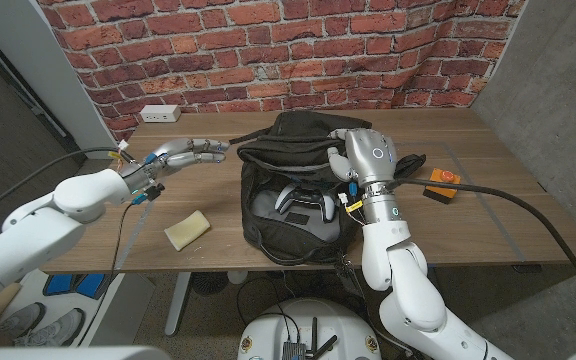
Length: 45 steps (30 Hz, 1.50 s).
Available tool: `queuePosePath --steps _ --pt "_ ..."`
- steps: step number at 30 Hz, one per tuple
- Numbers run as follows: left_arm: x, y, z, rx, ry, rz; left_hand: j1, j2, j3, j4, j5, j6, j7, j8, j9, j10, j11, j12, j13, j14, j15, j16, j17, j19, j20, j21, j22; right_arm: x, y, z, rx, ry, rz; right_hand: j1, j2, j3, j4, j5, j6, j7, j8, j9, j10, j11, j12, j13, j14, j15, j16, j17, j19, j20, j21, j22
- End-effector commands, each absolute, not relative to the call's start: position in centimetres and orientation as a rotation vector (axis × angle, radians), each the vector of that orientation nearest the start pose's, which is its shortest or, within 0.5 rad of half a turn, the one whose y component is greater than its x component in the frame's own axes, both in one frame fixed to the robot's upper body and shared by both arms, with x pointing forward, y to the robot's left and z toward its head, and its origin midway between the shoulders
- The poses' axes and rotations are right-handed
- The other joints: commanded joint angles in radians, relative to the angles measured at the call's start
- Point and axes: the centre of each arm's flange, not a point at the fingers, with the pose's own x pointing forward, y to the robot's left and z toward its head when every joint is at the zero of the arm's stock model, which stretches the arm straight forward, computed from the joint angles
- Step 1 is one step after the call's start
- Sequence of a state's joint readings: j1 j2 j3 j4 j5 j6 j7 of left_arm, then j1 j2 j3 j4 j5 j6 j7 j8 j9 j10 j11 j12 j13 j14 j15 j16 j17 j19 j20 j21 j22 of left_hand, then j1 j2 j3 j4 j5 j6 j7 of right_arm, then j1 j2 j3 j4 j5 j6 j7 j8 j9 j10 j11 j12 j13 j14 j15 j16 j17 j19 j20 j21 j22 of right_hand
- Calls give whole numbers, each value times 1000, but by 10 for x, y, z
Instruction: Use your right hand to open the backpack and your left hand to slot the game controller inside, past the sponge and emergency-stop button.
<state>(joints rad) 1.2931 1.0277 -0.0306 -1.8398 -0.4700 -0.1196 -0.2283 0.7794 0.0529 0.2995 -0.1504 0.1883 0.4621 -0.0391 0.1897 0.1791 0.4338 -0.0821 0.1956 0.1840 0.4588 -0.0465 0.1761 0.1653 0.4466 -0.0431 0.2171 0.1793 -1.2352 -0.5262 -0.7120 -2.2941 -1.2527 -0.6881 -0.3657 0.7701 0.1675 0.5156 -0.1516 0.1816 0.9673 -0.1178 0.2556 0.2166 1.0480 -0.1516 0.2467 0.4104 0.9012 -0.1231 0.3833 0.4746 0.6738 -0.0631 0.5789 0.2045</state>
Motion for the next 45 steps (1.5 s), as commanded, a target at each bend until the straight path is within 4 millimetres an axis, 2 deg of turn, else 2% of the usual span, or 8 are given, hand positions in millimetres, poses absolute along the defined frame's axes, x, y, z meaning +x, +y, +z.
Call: queuePosePath --steps 1,11,21,27,45 --pt "527 379 16 597 -563 -317 -8 3 7 2 -1 -5 2 -5 6 -4 2 -1 2 -4 -61 -2 2 -6 -22 1 3 392 -103 -31 -1244 -867 -541 0 5 9 -3 5 15 -4 4 3 2 5 -3 4 6 -99 -3 3 -6 -146 4 0" --pt "538 381 16 582 -568 -318 -15 4 8 2 -2 -20 2 -9 6 -19 5 -6 2 -19 -56 -5 2 -13 -24 -3 3 384 -105 -40 -1240 -843 -496 -2 4 9 -3 5 17 -5 4 3 1 7 -5 5 5 -97 -5 4 -9 -145 7 -1" --pt "547 379 8 534 -585 -283 -33 -1 7 0 -3 -51 -6 -13 5 -69 19 -16 1 -72 -43 -11 1 -59 -28 -23 0 378 -112 -46 -1253 -816 -458 -2 1 9 -5 8 22 -6 5 3 2 9 -8 1 4 -99 -6 5 -8 -142 11 -3" --pt "552 378 -1 454 -617 -261 -55 4 3 10 -5 -56 -7 -11 5 -76 17 -14 1 -82 -40 -8 3 -74 -31 -28 -2 379 -118 -51 -1251 -810 -442 -3 0 9 -6 10 24 -7 5 3 3 9 -8 2 2 -98 -8 5 -11 -141 12 -4" --pt "556 385 -17 334 -658 -157 -76 9 2 17 -6 -58 -5 -9 4 -79 14 -11 0 -93 -41 -6 3 -92 -37 -32 -4 372 -130 -62 -1241 -776 -331 -3 -7 7 -11 13 28 -5 5 2 4 7 -9 5 1 -99 -9 8 -17 -140 16 -6"
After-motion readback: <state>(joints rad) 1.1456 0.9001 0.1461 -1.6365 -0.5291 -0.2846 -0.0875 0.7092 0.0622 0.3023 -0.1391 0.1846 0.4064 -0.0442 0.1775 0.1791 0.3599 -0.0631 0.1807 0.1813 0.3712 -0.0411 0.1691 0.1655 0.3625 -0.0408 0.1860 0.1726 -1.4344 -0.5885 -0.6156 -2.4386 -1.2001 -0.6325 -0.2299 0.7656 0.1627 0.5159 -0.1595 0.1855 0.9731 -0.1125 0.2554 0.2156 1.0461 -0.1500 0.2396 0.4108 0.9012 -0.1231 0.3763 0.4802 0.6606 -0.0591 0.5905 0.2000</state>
